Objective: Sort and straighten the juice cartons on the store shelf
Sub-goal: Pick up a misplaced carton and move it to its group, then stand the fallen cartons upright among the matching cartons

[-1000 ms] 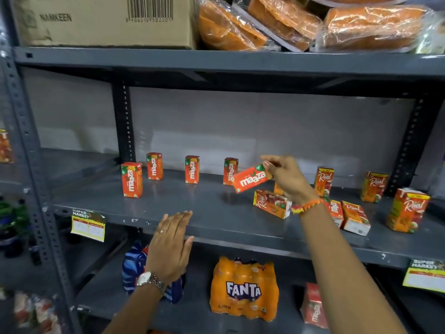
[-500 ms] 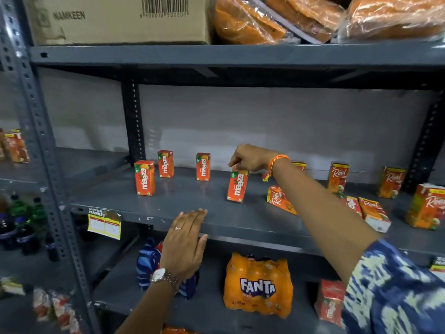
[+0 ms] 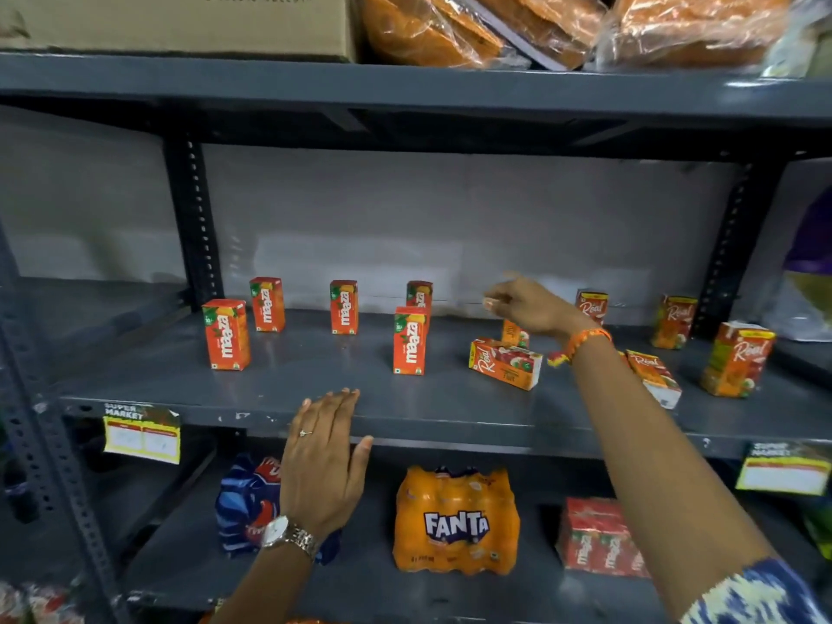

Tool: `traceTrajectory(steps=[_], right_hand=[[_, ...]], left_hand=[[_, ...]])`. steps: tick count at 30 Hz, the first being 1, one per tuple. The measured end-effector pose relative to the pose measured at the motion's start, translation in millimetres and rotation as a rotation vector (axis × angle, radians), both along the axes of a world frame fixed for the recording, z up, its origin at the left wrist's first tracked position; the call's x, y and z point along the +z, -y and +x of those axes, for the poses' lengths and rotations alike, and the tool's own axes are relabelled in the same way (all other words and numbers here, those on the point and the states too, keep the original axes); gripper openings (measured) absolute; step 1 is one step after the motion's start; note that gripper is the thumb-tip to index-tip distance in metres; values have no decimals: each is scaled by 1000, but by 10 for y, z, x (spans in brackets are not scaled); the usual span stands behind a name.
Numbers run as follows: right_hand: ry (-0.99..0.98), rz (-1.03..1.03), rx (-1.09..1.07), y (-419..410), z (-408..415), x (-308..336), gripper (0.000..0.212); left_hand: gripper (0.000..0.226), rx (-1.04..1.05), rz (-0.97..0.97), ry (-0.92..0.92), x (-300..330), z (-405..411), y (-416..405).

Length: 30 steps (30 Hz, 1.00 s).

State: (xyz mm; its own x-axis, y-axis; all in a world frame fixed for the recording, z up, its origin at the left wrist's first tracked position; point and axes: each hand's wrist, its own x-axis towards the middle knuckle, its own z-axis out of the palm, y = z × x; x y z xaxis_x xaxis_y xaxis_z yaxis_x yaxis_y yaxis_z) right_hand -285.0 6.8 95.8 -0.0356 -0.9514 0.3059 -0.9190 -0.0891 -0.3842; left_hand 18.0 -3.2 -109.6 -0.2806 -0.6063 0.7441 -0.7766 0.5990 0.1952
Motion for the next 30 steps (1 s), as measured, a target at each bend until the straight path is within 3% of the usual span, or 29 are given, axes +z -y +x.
traceTrajectory(steps=[3,7,14,21,24,26,28,30], right_hand=[[-1,121,-166,-282,-177,-238,38],[-24,227,-274,-307,-186,-457,40],[130,123,-338,-248,-140,-598,27],[596,41,-409,-369,-256,-690,18],[1023,-6,-267,-540,-232,-743,10],[1266,-43,-166,-680,-210,-772,20],[1387,-72,-88,-800,-198,-809,28],[1414,-93,-37,-907,-150,-821,24]], left_hand=[[64,31,-4,27,12,-138,-54],[68,-81,-39,108,34,-497,-174],[52,-117,-87,80,21,-764,-224],[46,-42,-110,24,-41,-874,-215],[46,-44,-134,11,-21,-868,-191],[47,-44,-144,5,-3,-875,-205],[48,-38,-151,0,3,-877,-224],[47,-33,-158,-7,3,-875,-227]])
